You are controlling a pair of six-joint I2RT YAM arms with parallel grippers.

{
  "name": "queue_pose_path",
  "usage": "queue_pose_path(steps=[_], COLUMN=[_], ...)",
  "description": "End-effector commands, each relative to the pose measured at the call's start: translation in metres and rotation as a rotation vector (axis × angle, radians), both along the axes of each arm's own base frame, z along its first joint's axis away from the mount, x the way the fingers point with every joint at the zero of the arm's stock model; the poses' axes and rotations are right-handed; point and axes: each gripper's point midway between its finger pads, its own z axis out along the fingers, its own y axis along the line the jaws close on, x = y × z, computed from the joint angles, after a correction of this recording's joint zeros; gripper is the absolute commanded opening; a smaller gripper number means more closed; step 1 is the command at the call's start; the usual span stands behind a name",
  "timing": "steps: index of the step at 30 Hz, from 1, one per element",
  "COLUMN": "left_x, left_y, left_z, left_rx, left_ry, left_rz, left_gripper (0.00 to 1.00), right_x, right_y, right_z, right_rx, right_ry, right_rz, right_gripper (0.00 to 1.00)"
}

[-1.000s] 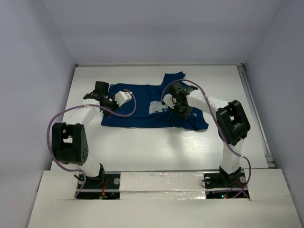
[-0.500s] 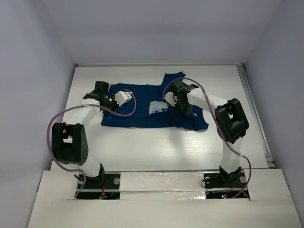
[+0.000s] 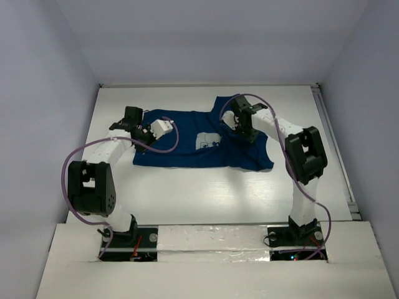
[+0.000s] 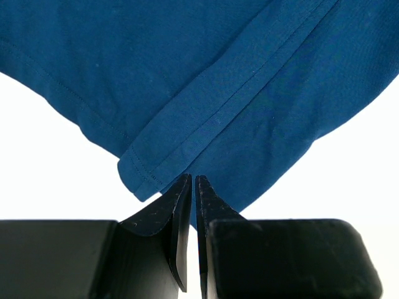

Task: Fold and stack the t-shirts
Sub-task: Fold the flattened tshirt in 1/3 of the way

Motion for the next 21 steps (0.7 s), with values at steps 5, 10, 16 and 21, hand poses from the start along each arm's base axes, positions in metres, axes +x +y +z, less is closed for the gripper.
queue_pose_path(steps=[5, 10, 16, 21], left_x=[0.005, 0.004, 0.006, 0.009], left_y=[-0.001, -0.001, 0.0, -0.002], left_z=[0.011, 0.011, 0.007, 0.003], left_rx=[-0.018, -0.02, -0.018, -0.028], left_ry=[-0.02, -0.021, -0.02, -0.02], left_rz=[0.002, 0.003, 0.012, 0.019], left_gripper=[0.06, 0.06, 0.06, 0.06], right_x=[0.052, 0.057, 0.055, 0.053], right_y=[-0.009, -0.016, -0.025, -0.044], right_z=[0.017, 0.004, -0.003, -0.003], right_rx=[-0.023, -0.069, -0.109, -0.209], right_ry=[-0.117, -0.085, -0.043, -0.076], right_rz=[-0.029, -0.032, -0.052, -0.111], right_gripper=[0.0, 0.0, 0.02, 0.03])
